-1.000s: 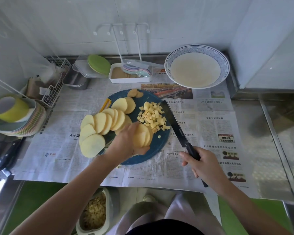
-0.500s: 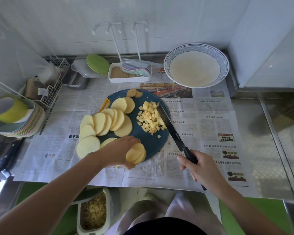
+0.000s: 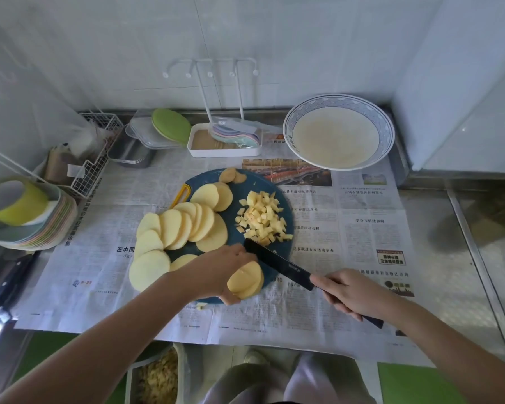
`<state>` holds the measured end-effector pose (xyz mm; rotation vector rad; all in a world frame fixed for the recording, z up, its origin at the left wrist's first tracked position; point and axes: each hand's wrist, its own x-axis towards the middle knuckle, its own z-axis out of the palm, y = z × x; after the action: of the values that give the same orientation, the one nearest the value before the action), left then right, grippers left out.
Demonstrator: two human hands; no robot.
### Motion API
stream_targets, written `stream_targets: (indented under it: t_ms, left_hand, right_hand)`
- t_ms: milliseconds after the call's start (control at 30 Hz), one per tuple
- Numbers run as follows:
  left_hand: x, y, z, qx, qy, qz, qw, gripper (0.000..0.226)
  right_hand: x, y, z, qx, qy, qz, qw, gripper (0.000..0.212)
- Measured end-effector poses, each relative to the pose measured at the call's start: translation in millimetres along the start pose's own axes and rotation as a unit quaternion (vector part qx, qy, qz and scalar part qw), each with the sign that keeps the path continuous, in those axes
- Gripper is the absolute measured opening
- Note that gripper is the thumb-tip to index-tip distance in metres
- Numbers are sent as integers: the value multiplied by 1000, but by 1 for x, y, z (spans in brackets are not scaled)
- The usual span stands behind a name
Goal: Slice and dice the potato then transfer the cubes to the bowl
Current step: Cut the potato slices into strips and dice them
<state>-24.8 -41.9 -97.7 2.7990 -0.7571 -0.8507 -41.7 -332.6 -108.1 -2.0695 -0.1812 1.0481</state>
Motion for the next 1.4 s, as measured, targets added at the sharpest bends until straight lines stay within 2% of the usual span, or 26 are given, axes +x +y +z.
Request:
stream_targets:
  t_ms: [167, 567, 733, 867, 967, 1033, 1100, 1267, 1400]
  left_hand:
    - [13, 4, -8, -46, 20, 13, 999, 89]
    - [28, -29, -24, -44, 9, 10, 999, 89]
    - [29, -16, -21, -15, 3, 21, 1000, 89]
    - [18, 2, -6, -58, 54, -19, 997, 97]
    - [9, 26, 9, -132, 161, -146, 967, 97]
    - [12, 42, 19, -162, 199, -230, 939, 97]
    - [17, 49, 28, -165, 225, -277, 919, 99]
    - [23, 50, 41, -222, 298, -273, 887, 91]
    - [20, 57, 44, -271, 319, -281, 864, 100]
  right_hand:
    - [19, -13, -21, -41, 19, -6, 999, 54]
    - [38, -23, -39, -68, 58, -5, 996, 57]
    - [35, -22, -29, -83, 70, -11, 994, 55]
    - [25, -18, -16, -79, 91, -18, 993, 54]
    - [17, -16, -5, -74, 92, -23, 993, 53]
    - [15, -14, 1, -69, 97, -26, 993, 56]
    - [14, -14, 5, -70, 103, -29, 992, 60]
    - [13, -13, 16, -87, 126, -32, 988, 59]
    - [12, -17, 27, -94, 154, -40, 983, 58]
